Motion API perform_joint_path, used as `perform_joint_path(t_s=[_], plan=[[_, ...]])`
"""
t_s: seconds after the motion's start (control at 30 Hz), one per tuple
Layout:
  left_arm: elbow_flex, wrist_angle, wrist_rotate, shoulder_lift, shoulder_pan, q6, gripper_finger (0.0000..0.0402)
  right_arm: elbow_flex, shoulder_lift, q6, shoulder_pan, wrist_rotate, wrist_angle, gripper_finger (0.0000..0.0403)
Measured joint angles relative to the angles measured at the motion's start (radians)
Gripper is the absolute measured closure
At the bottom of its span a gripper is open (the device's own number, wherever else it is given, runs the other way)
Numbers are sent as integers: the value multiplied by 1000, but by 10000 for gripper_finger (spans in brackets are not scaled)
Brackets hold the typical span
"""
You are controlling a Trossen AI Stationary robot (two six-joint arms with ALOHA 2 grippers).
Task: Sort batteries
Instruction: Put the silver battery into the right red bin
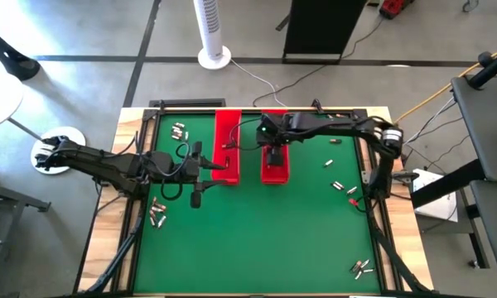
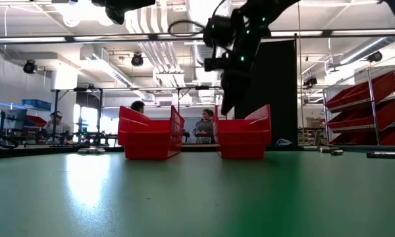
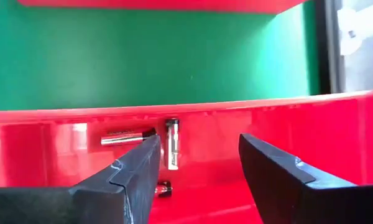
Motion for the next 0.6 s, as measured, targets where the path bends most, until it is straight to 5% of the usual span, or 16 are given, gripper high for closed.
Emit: perform_joint_path(t_s=[0.6], plan=[[-1,-14,17,10,0,-40,252,-174,-312,192,61,47,-215,163]])
